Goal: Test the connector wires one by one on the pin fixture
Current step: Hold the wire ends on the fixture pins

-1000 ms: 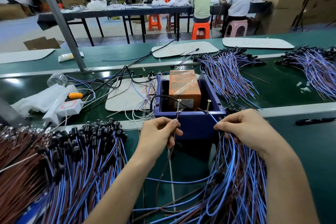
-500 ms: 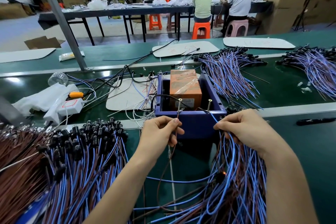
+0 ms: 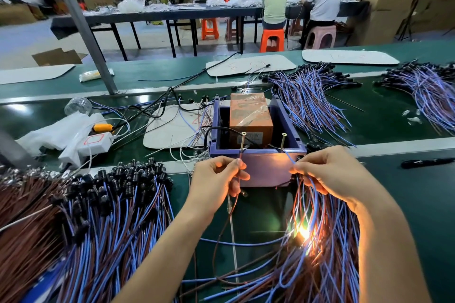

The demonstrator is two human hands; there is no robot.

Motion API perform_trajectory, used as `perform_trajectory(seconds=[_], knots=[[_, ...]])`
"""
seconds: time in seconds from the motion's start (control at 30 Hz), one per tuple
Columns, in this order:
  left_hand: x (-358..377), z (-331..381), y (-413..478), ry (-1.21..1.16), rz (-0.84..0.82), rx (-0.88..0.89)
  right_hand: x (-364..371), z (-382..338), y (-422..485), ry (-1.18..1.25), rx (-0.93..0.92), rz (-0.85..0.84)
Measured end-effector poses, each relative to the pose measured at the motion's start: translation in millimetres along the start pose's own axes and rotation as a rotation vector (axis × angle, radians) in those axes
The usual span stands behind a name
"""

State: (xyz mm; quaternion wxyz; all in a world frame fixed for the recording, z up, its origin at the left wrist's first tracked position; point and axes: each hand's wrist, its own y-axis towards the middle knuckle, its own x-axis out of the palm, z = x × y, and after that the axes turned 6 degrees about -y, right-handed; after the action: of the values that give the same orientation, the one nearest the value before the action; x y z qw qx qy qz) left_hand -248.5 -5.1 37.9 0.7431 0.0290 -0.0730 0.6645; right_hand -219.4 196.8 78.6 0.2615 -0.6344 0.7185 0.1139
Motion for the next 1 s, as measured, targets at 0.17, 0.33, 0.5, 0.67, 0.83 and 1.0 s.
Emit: perform_trajectory(seconds=[0.17, 0.33, 0.5, 0.67, 0.83, 1.0], knots=[[-1, 2, 0, 0.037, -0.040, -0.014, -2, 2, 0, -0.012, -0.010, 0.001], [-2, 14, -7, -0.005, -0.255, -0.024, -6, -8, -10, 0.088, -0.091, -0.064], [5, 29, -19, -0.195, -0.366, 0.080, 14, -33, -26, 0.155, -0.269, -0.224], [1, 42, -23, -0.369, -0.197, 0.234, 35, -42, -27, 0.185, -0.326, -0.350], [-19, 64, -21, -0.638, 0.032, 0.363, 45, -37, -25, -0.008, -0.352, -0.714], [-45, 81, -20, -0.870, 0.161, 0.510, 48, -35, -22, -0.169, -0.431, -0.762]])
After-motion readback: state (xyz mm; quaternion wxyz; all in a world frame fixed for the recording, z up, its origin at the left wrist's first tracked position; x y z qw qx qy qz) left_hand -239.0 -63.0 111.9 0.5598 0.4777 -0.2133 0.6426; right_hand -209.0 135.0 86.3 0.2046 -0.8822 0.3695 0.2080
